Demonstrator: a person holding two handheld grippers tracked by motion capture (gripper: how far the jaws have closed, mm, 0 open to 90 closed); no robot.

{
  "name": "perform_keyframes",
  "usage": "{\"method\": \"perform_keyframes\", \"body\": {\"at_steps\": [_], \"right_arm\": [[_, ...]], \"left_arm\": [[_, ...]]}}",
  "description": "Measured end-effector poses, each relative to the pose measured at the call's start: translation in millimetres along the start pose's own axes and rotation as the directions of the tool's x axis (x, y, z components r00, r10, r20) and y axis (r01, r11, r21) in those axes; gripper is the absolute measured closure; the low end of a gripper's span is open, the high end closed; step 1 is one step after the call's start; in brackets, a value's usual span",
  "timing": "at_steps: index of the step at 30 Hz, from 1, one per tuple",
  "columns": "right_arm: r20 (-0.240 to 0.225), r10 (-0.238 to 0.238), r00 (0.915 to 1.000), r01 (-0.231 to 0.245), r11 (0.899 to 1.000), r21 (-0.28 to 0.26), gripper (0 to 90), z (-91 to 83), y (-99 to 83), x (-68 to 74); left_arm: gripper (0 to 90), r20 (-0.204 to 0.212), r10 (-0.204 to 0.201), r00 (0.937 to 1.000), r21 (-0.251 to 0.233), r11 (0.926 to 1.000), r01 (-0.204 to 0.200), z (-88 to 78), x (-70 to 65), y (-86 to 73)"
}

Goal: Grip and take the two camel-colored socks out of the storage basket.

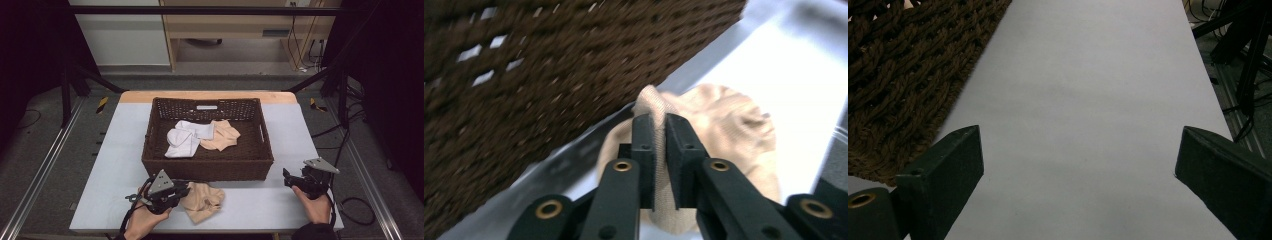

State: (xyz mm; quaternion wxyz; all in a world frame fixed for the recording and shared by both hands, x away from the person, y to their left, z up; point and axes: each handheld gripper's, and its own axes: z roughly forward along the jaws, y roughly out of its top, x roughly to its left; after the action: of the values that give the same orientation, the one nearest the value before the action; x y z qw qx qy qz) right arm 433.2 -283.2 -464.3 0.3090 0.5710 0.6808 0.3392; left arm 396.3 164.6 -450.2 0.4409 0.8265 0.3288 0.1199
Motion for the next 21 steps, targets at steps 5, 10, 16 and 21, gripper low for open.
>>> {"method": "perform_keyframes", "body": {"at_steps": [5,10,16,21], "right_arm": [[0.000,0.001,1.0000,-0.001,1.000,-0.001,5.5,-0.2,-0.2,-0.4],[-0.001,0.002,1.0000,-0.002,1.000,0.000,5.5,-0.3,-0.4,-0.1],[0.000,0.012,0.9999,-0.012,1.000,-0.003,5.4,-1.1,-0.6,-1.3],[0.001,0.016,0.9999,-0.016,1.000,-0.006,5.5,-2.1,-0.9,-3.3]], "left_arm": [[72.6,-0.047,-0.028,0.9985,0.034,0.9990,0.030,2.7,9.0,-8.6],[54.5,-0.096,-0.046,0.9943,0.020,0.9987,0.048,-6.5,16.7,-15.8],[40.8,-0.156,-0.050,0.9866,-0.002,0.9987,0.050,-18.6,26.5,-24.7],[37.4,-0.205,-0.081,0.9754,0.006,0.9965,0.084,-29.1,39.8,-36.9]]}}
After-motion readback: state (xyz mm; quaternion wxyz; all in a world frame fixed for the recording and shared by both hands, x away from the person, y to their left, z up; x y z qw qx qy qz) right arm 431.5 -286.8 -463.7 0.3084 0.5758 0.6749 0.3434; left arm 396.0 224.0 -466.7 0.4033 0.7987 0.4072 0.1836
